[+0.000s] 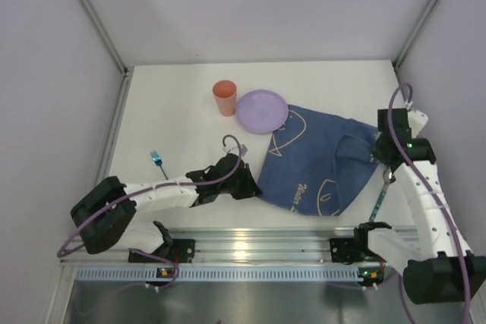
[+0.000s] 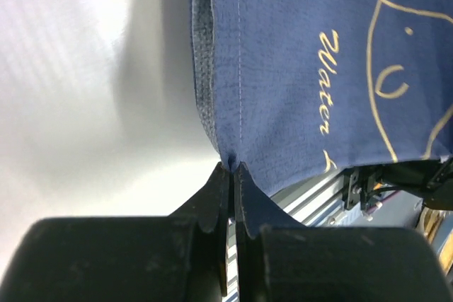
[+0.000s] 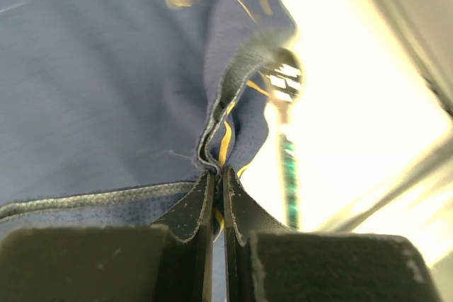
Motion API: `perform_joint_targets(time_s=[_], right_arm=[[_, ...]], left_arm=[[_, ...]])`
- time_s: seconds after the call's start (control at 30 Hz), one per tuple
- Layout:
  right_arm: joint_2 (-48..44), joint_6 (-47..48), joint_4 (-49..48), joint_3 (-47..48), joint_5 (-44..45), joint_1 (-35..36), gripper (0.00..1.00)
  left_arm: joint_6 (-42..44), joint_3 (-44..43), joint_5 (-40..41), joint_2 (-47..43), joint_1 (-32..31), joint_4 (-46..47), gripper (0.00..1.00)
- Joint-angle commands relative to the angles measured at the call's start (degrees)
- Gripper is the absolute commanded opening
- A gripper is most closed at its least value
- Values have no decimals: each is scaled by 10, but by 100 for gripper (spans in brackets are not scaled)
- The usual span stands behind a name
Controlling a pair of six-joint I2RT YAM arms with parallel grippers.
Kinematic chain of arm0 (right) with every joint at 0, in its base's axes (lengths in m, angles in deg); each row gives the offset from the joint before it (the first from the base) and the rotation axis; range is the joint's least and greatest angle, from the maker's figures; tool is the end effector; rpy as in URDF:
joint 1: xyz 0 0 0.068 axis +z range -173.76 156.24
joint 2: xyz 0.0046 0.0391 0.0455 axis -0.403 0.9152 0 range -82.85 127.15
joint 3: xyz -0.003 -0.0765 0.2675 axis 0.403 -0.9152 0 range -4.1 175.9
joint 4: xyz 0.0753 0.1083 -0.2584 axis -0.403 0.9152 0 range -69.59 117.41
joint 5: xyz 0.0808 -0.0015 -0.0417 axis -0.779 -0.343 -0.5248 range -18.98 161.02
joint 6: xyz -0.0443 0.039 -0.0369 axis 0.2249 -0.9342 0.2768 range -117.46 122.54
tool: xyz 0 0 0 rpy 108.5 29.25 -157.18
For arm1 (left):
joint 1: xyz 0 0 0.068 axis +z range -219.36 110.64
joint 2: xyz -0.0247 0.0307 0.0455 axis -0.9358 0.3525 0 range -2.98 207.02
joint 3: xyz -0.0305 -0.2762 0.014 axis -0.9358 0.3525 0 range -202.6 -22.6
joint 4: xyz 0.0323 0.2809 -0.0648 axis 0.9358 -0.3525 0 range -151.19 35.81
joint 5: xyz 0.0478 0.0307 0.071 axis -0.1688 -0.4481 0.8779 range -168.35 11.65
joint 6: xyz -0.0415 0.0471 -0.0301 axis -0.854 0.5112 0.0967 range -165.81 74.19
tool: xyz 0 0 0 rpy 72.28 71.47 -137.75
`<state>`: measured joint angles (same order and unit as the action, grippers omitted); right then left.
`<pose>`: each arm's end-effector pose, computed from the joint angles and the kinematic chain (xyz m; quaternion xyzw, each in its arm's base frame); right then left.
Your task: Set the dinner table for one person
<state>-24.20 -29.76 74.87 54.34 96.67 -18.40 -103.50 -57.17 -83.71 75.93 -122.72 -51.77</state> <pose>0.2289 -0.0031 0.3007 0.2819 0.8879 -0.1047 0.3483 0.1772 -0.2471 0.1414 -0.0154 0.9124 -0.3596 0.1951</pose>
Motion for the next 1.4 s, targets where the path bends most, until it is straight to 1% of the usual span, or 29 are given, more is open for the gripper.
perform_joint_targets(time_s=[0.0, 0.07, 0.1, 0.13, 0.17, 0.2, 0.23, 0.3, 0.37, 0.43, 0.5, 0.53, 0.6, 0.63, 0.67, 0.7, 0.77, 0.87, 0.97, 1.0, 1.03, 1.1, 1.13, 1.17, 1.2, 1.23, 1.27, 1.33, 1.37], right_arm=[[-40, 20, 51, -40, 33, -42, 0], [-49, -7, 69, -28, 74, -46, 0], [-46, -13, 76, -19, 82, -48, 23], [-40, -16, 89, -17, 86, -49, 50], [-39, -29, 98, -16, 82, -68, 77], [-42, -36, 104, -11, 76, -73, 100], [-51, -41, 125, -6, 62, -76, 100], [-74, -84, 146, 11, 39, -78, 100], [-124, -114, 152, 19, -17, -78, 100], [-180, -126, 138, 33, -65, -79, 100], [-203, -117, 95, 41, -116, -79, 100], [-199, -110, 85, 41, -194, -79, 100], [-168, -108, 81, 17, -296, -78, 100], [-128, -106, 92, 3, -384, -78, 100], [-116, -107, 97, -15, -413, -77, 100], [-114, -110, 82, -64, -436, -77, 100], [-142, -119, 72, -102, -438, -77, 100], [-173, -132, 48, -185, -438, -77, 98], [-144, -119, 18, -204, -450, -77, 96], [-131, -113, 16, -192, -451, -77, 96], [-107, -96, 14, -179, -446, -77, 95], [-77, -85, 6, -137, -429, -77, 95], [-67, -82, 3, -124, -417, -77, 94], [-57, -82, -10, -110, -416, -77, 93], [-35, -84, -16, -89, -419, -77, 92], [-22, -90, -24, -80, -429, -74, 91], [-11, -93, -34, -71, -435, -72, 90], [22, -91, -48, -45, -439, -58, 88], [30, -89, -49, -30, -437, -58, 87]], left_arm=[[-31, 28, 33, -38, 0, -38, 0], [-38, 33, 43, -57, -1, -67, 0], [-41, 33, 63, -67, -1, -81, 0], [-44, 33, 76, -93, -1, -100, 0], [-47, 32, 83, -104, -1, -126, 0], [-48, 30, 97, -114, -1, -142, 0], [-48, 28, 104, -132, -1, -155, 0], [-51, 25, 110, -141, -1, -191, 0], [-53, 25, 111, -142, -1, -216, 0], [-52, 28, 101, -144, -1, -218, 0], [-52, 34, 96, -149, -1, -215, 0], [-48, 35, 97, -153, -1, -214, 0], [-43, 32, 99, -150, -1, -213, 0], [-39, 29, 101, -148, -1, -211, 0], [-33, 27, 100, -142, -1, -207, 0], [-30, 19, 99, -127, -1, -203, 0], [-25, 5, 88, -104, -1, -189, 0], [-23, -3, 83, -73, -1, -160, 0], [-20, -14, 79, -58, -1, -129, 0], [-16, -23, 78, -55, -1, -128, 1], [-3, -30, 79, -51, -1, -127, 25], [10, -58, 96, -53, -2, -142, 52], [16, -68, 112, -60, -2, -158, 81], [19, -88, 126, -66, -1, -176, 99], [25, -98, 142, -71, -1, -212, 99], [35, -108, 189, -77, 0, -224, 98], [42, -120, 206, -86, 2, -232, 98], [77, -131, 212, -85, 37, -222, 98], [88, -139, 181, -80, 56, -211, 98]])
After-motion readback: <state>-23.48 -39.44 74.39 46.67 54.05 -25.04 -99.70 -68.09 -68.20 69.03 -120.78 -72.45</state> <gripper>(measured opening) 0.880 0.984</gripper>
